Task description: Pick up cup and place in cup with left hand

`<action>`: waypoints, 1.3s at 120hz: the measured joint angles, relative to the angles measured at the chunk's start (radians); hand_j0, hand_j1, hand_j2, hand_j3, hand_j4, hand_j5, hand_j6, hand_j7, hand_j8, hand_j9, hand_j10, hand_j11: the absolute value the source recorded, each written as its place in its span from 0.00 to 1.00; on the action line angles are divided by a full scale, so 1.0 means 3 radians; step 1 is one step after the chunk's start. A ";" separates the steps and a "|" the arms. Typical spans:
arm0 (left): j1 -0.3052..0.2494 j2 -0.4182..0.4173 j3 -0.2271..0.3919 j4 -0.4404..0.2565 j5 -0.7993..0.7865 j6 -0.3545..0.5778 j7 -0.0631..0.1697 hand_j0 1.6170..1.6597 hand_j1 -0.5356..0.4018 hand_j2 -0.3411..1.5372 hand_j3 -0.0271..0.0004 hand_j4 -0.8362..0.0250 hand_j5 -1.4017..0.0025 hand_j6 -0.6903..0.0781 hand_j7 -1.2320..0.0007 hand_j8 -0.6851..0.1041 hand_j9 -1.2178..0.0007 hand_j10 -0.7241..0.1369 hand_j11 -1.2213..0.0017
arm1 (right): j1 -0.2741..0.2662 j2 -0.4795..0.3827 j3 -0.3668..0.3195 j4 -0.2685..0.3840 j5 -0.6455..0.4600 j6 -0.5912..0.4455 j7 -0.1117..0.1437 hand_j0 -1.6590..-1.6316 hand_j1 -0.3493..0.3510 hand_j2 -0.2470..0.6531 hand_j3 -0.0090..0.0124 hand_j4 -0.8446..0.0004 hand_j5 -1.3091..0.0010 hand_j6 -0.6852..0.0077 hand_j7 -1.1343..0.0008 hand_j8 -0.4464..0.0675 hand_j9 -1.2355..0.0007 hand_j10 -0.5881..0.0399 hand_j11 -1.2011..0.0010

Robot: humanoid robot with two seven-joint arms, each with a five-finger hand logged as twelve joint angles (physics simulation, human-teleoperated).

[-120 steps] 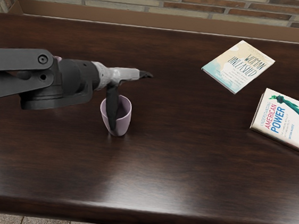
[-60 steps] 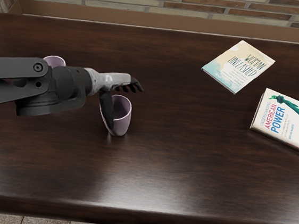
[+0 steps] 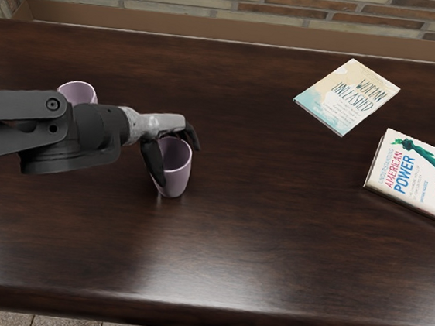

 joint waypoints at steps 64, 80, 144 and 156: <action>-0.0264 0.0196 -0.0038 0.0014 -0.0021 -0.0041 0.0001 0.87 0.43 0.23 0.99 0.44 0.57 0.53 0.51 0.56 0.50 0.43 0.49 | 0.0000 0.0000 0.0000 0.0000 0.0000 0.0000 0.0000 0.04 0.00 0.27 0.42 1.00 1.00 0.99 1.00 0.87 1.00 0.94 1.00; -0.0393 0.0329 -0.0043 0.0026 -0.0025 -0.0042 0.0001 0.86 0.43 0.23 0.99 0.44 0.56 0.54 0.50 0.58 0.49 0.43 0.49 | 0.0000 0.0000 0.0000 0.0000 0.0000 0.0000 0.0000 0.04 0.00 0.27 0.42 1.00 1.00 0.99 1.00 0.87 1.00 0.94 1.00; -0.0598 0.0653 -0.0051 0.0437 -0.0027 -0.0086 0.0000 0.88 0.45 0.22 0.99 0.46 0.54 0.53 0.49 0.56 0.49 0.41 0.49 | 0.0000 0.0000 0.0000 0.0000 0.0000 0.0000 0.0000 0.04 0.00 0.27 0.42 1.00 1.00 0.99 1.00 0.87 1.00 0.94 1.00; -0.0602 0.0742 -0.0048 0.0458 -0.0031 -0.0089 0.0000 0.88 0.46 0.21 0.99 0.47 0.53 0.50 0.50 0.53 0.49 0.39 0.49 | 0.0000 0.0000 0.0000 0.0000 0.0000 0.0000 0.0000 0.04 0.00 0.27 0.42 1.00 1.00 0.99 1.00 0.87 1.00 0.94 1.00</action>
